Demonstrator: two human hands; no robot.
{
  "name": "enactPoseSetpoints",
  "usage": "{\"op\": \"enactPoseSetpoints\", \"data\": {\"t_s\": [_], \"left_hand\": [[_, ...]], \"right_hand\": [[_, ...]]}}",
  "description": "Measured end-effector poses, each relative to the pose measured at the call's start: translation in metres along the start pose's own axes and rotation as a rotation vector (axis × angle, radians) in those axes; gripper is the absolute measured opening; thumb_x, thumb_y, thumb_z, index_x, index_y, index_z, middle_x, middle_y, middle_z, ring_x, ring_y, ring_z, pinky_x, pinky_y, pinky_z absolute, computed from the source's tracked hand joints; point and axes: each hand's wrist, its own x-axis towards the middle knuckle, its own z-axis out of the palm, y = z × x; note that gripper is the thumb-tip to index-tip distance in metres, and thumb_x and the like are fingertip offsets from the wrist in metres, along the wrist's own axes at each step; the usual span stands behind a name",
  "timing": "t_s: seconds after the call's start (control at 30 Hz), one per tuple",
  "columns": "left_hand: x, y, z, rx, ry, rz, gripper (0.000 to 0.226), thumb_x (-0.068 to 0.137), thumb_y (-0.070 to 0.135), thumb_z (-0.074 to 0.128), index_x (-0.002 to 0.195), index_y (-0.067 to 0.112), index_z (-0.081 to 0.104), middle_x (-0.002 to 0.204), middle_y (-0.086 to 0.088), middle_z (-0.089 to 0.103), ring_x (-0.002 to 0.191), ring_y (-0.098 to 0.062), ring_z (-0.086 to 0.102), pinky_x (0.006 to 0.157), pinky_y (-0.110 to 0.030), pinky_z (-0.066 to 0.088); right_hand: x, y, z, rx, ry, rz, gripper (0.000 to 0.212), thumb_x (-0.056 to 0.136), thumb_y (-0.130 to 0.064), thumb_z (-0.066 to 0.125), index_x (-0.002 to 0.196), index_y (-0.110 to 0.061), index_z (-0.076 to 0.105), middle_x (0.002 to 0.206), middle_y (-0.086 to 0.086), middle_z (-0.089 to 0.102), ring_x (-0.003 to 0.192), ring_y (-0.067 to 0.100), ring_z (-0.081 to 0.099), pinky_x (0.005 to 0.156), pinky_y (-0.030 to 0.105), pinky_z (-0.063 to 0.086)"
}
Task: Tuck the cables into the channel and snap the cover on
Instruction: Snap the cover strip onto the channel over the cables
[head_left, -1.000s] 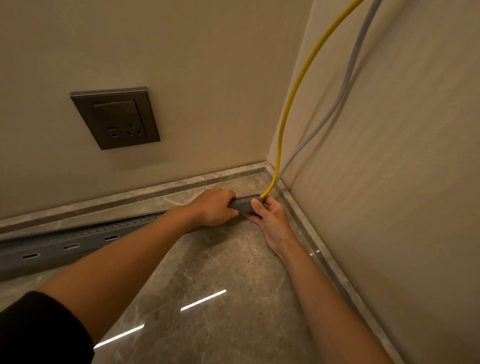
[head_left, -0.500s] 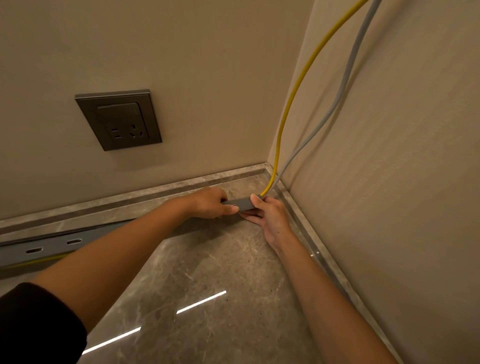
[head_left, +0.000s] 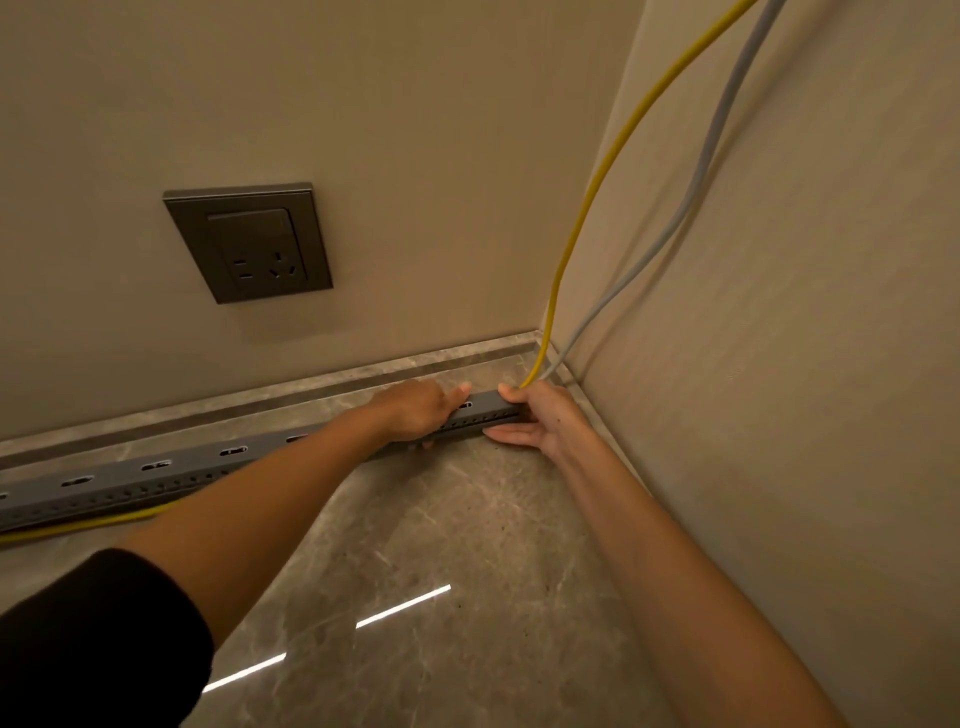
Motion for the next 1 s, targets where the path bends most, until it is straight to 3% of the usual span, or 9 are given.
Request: {"op": "enactPoseSetpoints", "data": {"t_s": [0.07, 0.23, 0.37, 0.57, 0.67, 0.73, 0.8, 0.9, 1.0], "left_hand": [[0.004, 0.004, 0.002, 0.016, 0.023, -0.043, 0.06, 0.099, 0.042, 0.012, 0.069, 0.012, 0.054, 0.059, -0.006, 0.062, 0.054, -0.019, 0.057, 0.085, -0.031, 0.047], [0.016, 0.016, 0.003, 0.023, 0.085, -0.027, 0.048, 0.099, 0.023, 0.021, 0.098, -0.003, 0.06, 0.103, -0.024, 0.067, 0.097, -0.033, 0.062, 0.089, -0.035, 0.045], [0.017, 0.019, 0.01, 0.098, 0.122, 0.015, 0.04, 0.095, 0.013, 0.025, 0.093, -0.002, 0.062, 0.093, -0.022, 0.07, 0.087, -0.034, 0.065, 0.079, -0.036, 0.049], [0.02, 0.016, 0.017, 0.221, 0.177, 0.071, 0.03, 0.092, 0.007, 0.032, 0.097, 0.0, 0.06, 0.108, -0.023, 0.062, 0.097, -0.034, 0.059, 0.07, -0.033, 0.039], [0.02, 0.015, 0.018, 0.271, 0.211, 0.069, 0.03, 0.092, 0.009, 0.031, 0.104, 0.002, 0.058, 0.115, -0.023, 0.059, 0.104, -0.035, 0.056, 0.073, -0.034, 0.039], [0.018, 0.016, 0.018, 0.303, 0.228, 0.061, 0.031, 0.093, 0.012, 0.031, 0.108, 0.003, 0.056, 0.119, -0.022, 0.057, 0.106, -0.036, 0.055, 0.078, -0.037, 0.042], [0.017, 0.017, 0.017, 0.316, 0.221, 0.055, 0.031, 0.092, 0.011, 0.032, 0.11, 0.003, 0.056, 0.121, -0.022, 0.056, 0.109, -0.036, 0.054, 0.082, -0.038, 0.044], [0.016, 0.019, 0.015, 0.32, 0.19, 0.068, 0.028, 0.091, 0.007, 0.034, 0.107, 0.003, 0.057, 0.118, -0.022, 0.058, 0.108, -0.036, 0.055, 0.078, -0.037, 0.043], [0.015, 0.017, 0.009, 0.248, 0.149, 0.056, 0.032, 0.095, 0.013, 0.029, 0.086, 0.007, 0.058, 0.104, -0.023, 0.064, 0.094, -0.034, 0.058, 0.072, -0.035, 0.039]], "right_hand": [[0.0, -0.001, 0.0, -0.011, 0.003, 0.011, 0.013, 0.088, -0.001, 0.058, 0.078, -0.005, 0.049, 0.084, 0.015, 0.056, 0.066, 0.029, 0.059, 0.075, 0.041, 0.052], [0.001, -0.001, -0.004, -0.069, 0.017, 0.042, 0.015, 0.086, -0.006, 0.061, 0.077, -0.007, 0.05, 0.076, 0.013, 0.056, 0.063, 0.027, 0.06, 0.069, 0.037, 0.058], [0.003, 0.0, -0.004, -0.147, 0.034, 0.057, 0.015, 0.086, -0.011, 0.063, 0.078, -0.008, 0.051, 0.072, 0.012, 0.059, 0.051, 0.021, 0.061, 0.047, 0.024, 0.055], [0.006, 0.001, -0.005, -0.141, 0.015, 0.055, 0.02, 0.09, -0.011, 0.059, 0.075, -0.008, 0.047, 0.073, 0.012, 0.056, 0.06, 0.023, 0.058, 0.074, 0.033, 0.055], [0.007, 0.006, 0.0, -0.159, 0.065, 0.013, 0.013, 0.091, -0.013, 0.058, 0.082, -0.008, 0.049, 0.069, 0.01, 0.055, 0.045, 0.017, 0.06, 0.045, 0.022, 0.054], [0.009, 0.009, 0.003, -0.161, 0.102, -0.016, 0.012, 0.091, -0.015, 0.058, 0.094, -0.007, 0.049, 0.066, 0.009, 0.054, 0.028, 0.007, 0.054, 0.037, 0.017, 0.049], [0.009, 0.009, 0.002, -0.14, 0.081, -0.01, 0.016, 0.091, -0.015, 0.058, 0.1, -0.006, 0.048, 0.068, 0.009, 0.055, 0.03, 0.007, 0.056, 0.039, 0.018, 0.051], [0.007, 0.008, -0.003, -0.083, 0.016, 0.01, 0.018, 0.09, -0.012, 0.058, 0.103, -0.005, 0.048, 0.079, 0.01, 0.058, 0.056, 0.018, 0.061, 0.055, 0.025, 0.057], [0.006, 0.01, -0.006, 0.0, -0.019, 0.017, 0.009, 0.089, -0.009, 0.059, 0.096, -0.006, 0.053, 0.092, 0.01, 0.058, 0.069, 0.02, 0.059, 0.079, 0.031, 0.053]]}}
